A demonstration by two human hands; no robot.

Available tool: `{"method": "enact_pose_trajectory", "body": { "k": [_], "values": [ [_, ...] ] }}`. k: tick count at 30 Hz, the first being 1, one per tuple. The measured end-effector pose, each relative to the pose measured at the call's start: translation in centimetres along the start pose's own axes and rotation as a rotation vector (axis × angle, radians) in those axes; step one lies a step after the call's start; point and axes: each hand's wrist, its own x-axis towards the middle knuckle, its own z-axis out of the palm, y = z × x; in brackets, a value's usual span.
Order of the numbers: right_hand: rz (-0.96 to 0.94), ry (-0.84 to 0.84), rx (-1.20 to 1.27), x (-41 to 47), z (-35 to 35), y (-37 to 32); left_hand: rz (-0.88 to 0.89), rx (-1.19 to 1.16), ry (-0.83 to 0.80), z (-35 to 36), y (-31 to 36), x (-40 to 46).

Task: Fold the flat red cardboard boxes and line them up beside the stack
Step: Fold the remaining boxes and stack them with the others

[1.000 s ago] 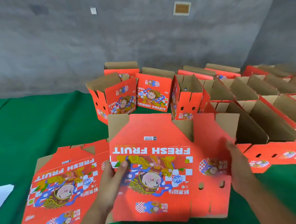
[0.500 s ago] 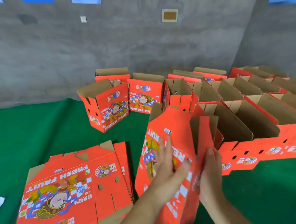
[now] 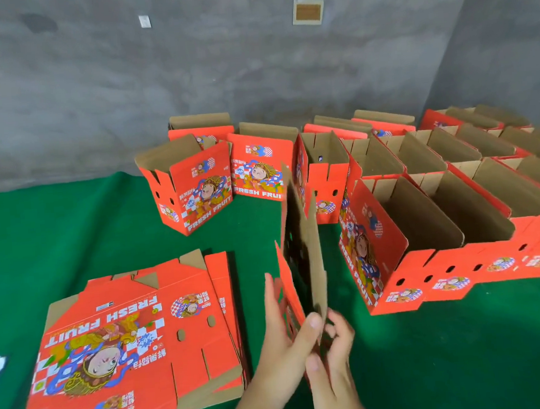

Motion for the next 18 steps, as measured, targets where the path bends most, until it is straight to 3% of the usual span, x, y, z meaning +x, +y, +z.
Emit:
{"method": "enact_pose_trajectory", "body": {
  "k": [4,8,10,13,18],
  "values": [
    [-0.013,-0.074,-0.012,0.0,-0.6,1.0,0.032,0.123,-0.188,-0.7,0.4,0.1],
    [0.007,-0.053,-0.084,0.1,-1.6,2.6,0.139,0.475,0.088,-1.3,0.7,0.5],
    [0.053,0.057,-0.078,1.9,-2.6,2.7,0.149,0.434,0.208,-2.2,0.7,0.3],
    [0.148,0.233,-0.031,7.4,-5.1,1.7,0.062,0.184,0.303,-4.5,1.7,0.1],
    [0.180,0.333,0.094,14.7,-9.4,-0.1,-0.029,-0.040,0.373,-9.7,2.3,0.6]
  ]
}}
